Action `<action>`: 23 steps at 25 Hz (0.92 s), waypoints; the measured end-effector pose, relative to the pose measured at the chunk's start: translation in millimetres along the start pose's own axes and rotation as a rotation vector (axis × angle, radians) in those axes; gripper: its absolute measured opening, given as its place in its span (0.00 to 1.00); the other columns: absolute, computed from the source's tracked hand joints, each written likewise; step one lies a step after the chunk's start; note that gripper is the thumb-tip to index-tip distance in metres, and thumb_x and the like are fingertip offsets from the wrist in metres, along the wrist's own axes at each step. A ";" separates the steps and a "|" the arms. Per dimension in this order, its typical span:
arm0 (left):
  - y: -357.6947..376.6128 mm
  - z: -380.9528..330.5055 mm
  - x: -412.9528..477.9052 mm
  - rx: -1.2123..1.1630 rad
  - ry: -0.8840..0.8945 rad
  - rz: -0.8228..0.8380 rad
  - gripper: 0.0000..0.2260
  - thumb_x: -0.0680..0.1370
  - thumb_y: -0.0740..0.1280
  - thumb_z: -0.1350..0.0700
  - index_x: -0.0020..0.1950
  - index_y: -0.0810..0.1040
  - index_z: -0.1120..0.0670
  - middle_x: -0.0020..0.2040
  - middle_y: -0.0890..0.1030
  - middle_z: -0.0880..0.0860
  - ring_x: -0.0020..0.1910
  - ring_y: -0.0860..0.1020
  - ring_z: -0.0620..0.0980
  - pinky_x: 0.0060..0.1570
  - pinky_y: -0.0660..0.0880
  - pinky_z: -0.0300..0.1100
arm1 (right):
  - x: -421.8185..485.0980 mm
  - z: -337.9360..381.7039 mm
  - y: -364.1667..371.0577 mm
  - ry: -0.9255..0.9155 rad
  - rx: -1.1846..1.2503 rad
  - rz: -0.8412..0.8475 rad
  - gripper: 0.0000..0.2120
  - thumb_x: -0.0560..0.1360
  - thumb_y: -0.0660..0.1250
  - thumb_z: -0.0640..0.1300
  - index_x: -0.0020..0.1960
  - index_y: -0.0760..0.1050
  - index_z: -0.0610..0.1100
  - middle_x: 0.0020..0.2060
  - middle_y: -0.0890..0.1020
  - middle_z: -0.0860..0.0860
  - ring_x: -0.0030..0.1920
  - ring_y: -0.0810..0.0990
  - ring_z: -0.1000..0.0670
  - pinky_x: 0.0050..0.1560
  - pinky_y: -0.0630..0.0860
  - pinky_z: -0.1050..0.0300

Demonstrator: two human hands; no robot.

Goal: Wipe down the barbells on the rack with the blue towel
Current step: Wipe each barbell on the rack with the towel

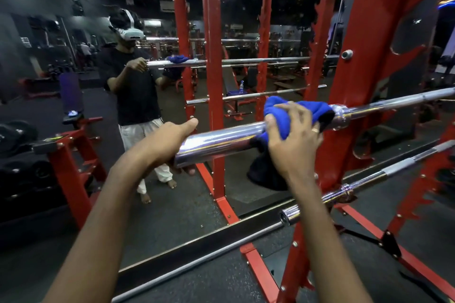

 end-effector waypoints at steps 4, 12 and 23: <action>30.2 30.5 -23.9 -0.120 0.509 -0.558 0.18 0.85 0.51 0.49 0.57 0.81 0.48 0.55 0.81 0.48 0.57 0.79 0.48 0.61 0.74 0.49 | -88.2 55.9 28.9 -0.308 0.078 0.092 0.25 0.75 0.65 0.61 0.71 0.71 0.58 0.75 0.68 0.56 0.72 0.71 0.47 0.72 0.61 0.41; 40.2 59.5 -49.7 0.017 0.533 -0.511 0.21 0.86 0.51 0.47 0.77 0.68 0.47 0.71 0.72 0.43 0.70 0.67 0.40 0.69 0.62 0.31 | 20.0 -89.6 1.6 -0.284 0.146 -0.229 0.21 0.77 0.64 0.50 0.66 0.76 0.39 0.65 0.78 0.42 0.68 0.75 0.42 0.69 0.67 0.34; 32.1 55.5 -56.6 -0.190 0.512 -0.373 0.23 0.85 0.47 0.45 0.78 0.67 0.45 0.74 0.72 0.41 0.74 0.66 0.36 0.72 0.61 0.33 | -74.8 49.7 43.2 -0.259 0.197 -0.126 0.20 0.73 0.68 0.58 0.60 0.79 0.51 0.66 0.77 0.53 0.66 0.77 0.43 0.70 0.62 0.33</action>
Point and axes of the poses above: each hand's wrist, its own x-axis towards the middle knuckle, its own y-axis out of the palm, z = x × y, the point moved 1 cm from there along x, towards the middle knuckle
